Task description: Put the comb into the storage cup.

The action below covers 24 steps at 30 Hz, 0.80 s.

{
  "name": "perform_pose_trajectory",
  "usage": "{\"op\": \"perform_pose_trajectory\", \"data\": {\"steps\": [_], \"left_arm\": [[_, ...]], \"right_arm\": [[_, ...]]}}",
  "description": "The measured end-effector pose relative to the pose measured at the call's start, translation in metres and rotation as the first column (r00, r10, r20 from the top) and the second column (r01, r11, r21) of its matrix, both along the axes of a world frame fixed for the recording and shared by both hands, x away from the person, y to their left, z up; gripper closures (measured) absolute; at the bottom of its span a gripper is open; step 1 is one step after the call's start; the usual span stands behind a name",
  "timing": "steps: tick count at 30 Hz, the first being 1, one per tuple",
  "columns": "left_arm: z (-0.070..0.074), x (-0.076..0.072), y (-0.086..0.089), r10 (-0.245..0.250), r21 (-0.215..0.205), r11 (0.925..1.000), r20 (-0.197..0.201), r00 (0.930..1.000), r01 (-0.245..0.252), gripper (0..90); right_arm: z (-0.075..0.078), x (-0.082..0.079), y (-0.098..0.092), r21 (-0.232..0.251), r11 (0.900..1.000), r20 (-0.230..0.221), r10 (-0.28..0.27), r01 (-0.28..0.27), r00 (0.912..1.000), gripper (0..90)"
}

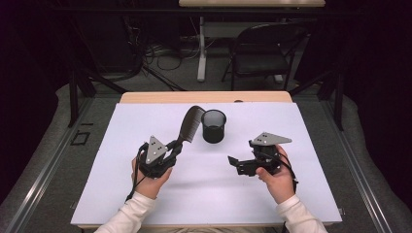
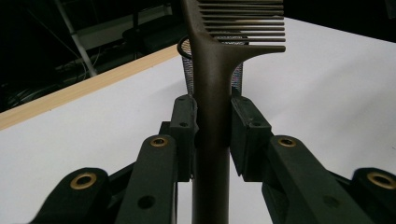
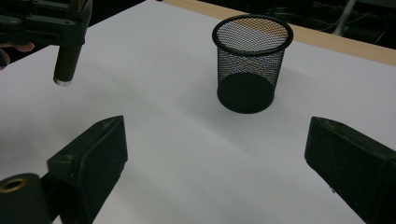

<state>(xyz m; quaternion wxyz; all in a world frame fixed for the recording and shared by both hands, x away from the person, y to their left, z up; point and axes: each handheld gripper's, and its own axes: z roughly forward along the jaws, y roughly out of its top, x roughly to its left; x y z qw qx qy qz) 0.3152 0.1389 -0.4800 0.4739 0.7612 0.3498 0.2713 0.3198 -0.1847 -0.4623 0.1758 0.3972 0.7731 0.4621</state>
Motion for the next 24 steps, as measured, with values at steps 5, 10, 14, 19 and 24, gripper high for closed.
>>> {"op": "perform_pose_trajectory", "data": {"steps": [5, 10, 14, 19, 24], "left_arm": [[0.0, 0.0, 0.001, 0.001, 0.0, 1.0, -0.001, 1.0, -0.001, 72.7], [0.0, 0.001, 0.002, 0.001, -0.002, 1.0, -0.005, 1.0, -0.001, 72.8], [0.0, 0.002, 0.003, 0.003, -0.004, 1.0, -0.007, 1.0, -0.003, 72.8], [0.0, 0.002, 0.003, 0.006, -0.005, 1.0, -0.007, 1.0, -0.006, 72.8], [0.0, 0.003, 0.004, 0.009, -0.008, 0.9999, -0.006, 0.9999, -0.009, 72.8]], "right_arm": [[0.001, 0.009, 0.01, -0.01, 1.0, -0.028, -0.002, 0.002, 0.9996, 4.8], [0.002, 0.017, 0.02, -0.009, 1.0, -0.052, -0.012, 0.011, 0.9986, 4.8], [0.003, 0.023, 0.027, -0.01, 1.0, -0.07, -0.008, 0.008, 0.9975, 4.8], [0.003, 0.029, 0.033, -0.017, 1.0, -0.085, 0.004, -0.006, 0.9963, 5.0], [0.005, 0.032, 0.038, -0.005, 1.0, -0.083, 0.012, -0.013, 0.9965, 7.6]]}}
